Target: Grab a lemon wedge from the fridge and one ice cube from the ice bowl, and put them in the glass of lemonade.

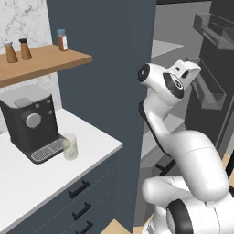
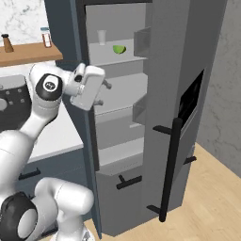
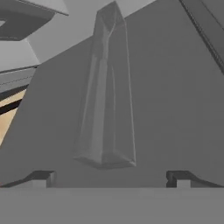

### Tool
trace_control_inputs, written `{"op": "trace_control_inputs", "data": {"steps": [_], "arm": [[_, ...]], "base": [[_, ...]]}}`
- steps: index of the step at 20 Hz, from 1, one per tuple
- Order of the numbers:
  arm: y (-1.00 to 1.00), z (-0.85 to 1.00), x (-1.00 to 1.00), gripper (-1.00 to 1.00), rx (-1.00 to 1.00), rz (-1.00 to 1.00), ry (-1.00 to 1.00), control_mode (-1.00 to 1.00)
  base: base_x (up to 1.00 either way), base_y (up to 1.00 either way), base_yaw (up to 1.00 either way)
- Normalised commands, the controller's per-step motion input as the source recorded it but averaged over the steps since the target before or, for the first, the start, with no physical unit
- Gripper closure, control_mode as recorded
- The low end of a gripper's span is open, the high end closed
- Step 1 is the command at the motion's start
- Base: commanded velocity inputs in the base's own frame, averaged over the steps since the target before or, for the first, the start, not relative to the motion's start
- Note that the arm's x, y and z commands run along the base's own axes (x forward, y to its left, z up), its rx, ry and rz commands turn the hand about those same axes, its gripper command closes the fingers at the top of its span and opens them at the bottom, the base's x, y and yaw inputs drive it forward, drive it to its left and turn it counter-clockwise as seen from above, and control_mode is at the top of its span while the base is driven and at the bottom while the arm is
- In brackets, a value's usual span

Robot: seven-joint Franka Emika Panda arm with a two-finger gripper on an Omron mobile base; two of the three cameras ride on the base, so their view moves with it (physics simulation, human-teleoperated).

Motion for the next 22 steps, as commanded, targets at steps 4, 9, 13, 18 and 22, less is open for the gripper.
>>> {"op": "trace_control_inputs", "data": {"steps": [4,9,13,18,22], "arm": [[-0.53,-0.32,0.4,-1.0,-0.03,-0.07,0.08,-1.0],[-0.39,-0.29,0.14,-1.0,-0.02,-0.05,0.0,-1.0],[-0.45,-0.09,0.19,-1.0,-0.05,-0.04,0.0,-1.0],[-0.59,-0.04,0.11,-1.0,-0.01,-0.01,-0.01,-1.0],[-0.75,0.0,0.0,-1.0,0.0,0.0,-0.03,-1.0]], "base": [[0.0,0.0,0.0],[0.0,0.0,0.0],[0.0,0.0,0.0],[0.0,0.0,0.0],[0.0,0.0,0.0]]}}
